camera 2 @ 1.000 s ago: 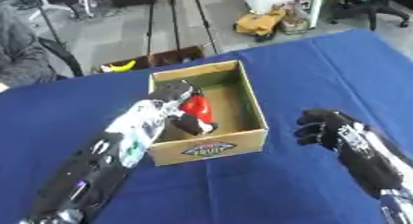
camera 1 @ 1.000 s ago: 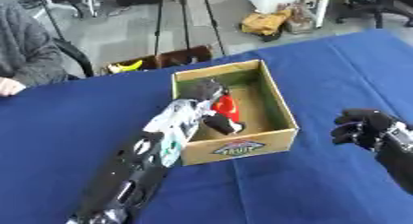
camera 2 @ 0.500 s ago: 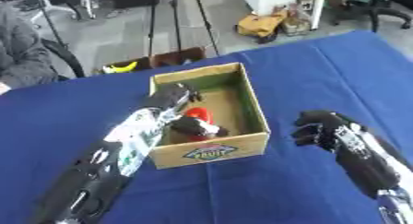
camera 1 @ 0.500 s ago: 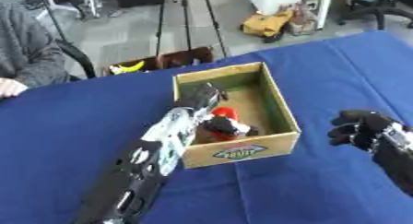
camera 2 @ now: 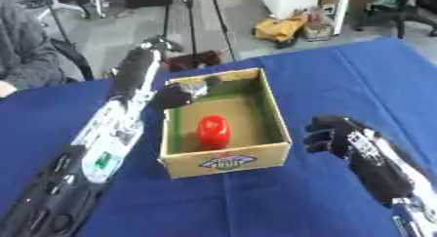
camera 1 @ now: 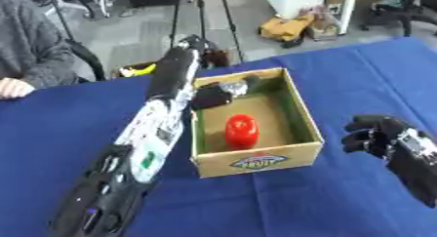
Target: Pick up objects on the table and place them in the box.
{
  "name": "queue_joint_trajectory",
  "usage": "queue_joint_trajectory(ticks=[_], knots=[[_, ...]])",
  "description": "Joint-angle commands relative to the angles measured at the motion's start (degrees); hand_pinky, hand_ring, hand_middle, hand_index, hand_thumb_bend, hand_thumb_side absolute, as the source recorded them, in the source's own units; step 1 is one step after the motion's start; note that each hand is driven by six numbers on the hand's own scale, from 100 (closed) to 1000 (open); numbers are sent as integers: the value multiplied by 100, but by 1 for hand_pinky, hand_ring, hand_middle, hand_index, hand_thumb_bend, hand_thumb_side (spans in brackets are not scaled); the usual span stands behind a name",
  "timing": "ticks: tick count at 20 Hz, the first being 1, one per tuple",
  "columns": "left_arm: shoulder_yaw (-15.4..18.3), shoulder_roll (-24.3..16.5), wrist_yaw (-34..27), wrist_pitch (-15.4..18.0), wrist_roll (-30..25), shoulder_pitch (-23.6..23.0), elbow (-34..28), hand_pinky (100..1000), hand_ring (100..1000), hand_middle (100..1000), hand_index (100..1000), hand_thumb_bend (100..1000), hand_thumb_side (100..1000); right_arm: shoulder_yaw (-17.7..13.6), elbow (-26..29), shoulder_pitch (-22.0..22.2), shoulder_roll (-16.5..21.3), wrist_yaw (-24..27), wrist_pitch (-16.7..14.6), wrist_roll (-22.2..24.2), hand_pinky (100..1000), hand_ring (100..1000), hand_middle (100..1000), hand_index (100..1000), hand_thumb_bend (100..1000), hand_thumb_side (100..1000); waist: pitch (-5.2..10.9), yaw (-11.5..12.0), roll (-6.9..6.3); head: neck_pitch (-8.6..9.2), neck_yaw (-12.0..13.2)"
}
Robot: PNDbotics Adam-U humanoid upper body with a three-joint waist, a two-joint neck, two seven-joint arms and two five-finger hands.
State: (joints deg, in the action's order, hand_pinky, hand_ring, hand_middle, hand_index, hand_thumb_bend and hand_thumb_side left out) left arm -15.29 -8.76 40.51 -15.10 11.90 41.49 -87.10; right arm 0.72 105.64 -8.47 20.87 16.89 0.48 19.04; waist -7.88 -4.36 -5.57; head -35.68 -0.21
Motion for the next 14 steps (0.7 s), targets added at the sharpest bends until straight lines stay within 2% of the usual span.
queue_joint_trajectory(ticks=[1, 4, 7, 10, 14], knots=[[239, -310, -1080, 135, 679, -451, -917, 579, 590, 635, 716, 622, 825, -86, 82, -30, 36, 65, -1, -65, 694, 704, 702, 807, 125, 738, 97, 104, 57, -77, -85], [364, -482, -2025, 397, 1331, -1279, -1326, 531, 553, 605, 697, 521, 920, -112, 80, -17, 61, 84, 5, -96, 693, 704, 702, 807, 126, 736, 119, 276, 45, -157, -121], [456, -617, -2678, 682, 1748, -1971, -1400, 522, 545, 601, 695, 496, 958, -133, 75, 6, 72, 91, 10, -124, 693, 704, 702, 807, 128, 734, 143, 377, 31, -232, -155], [513, -633, -3007, 923, 1965, -2403, -1349, 514, 538, 596, 693, 487, 979, -141, 78, 7, 69, 98, 10, -136, 693, 704, 702, 807, 127, 735, 141, 416, 39, -272, -152], [525, -569, -3242, 1209, 2088, -2735, -1255, 511, 538, 596, 693, 478, 987, -152, 90, 23, 67, 92, -7, -146, 693, 704, 702, 807, 127, 733, 134, 438, 69, -295, -124]])
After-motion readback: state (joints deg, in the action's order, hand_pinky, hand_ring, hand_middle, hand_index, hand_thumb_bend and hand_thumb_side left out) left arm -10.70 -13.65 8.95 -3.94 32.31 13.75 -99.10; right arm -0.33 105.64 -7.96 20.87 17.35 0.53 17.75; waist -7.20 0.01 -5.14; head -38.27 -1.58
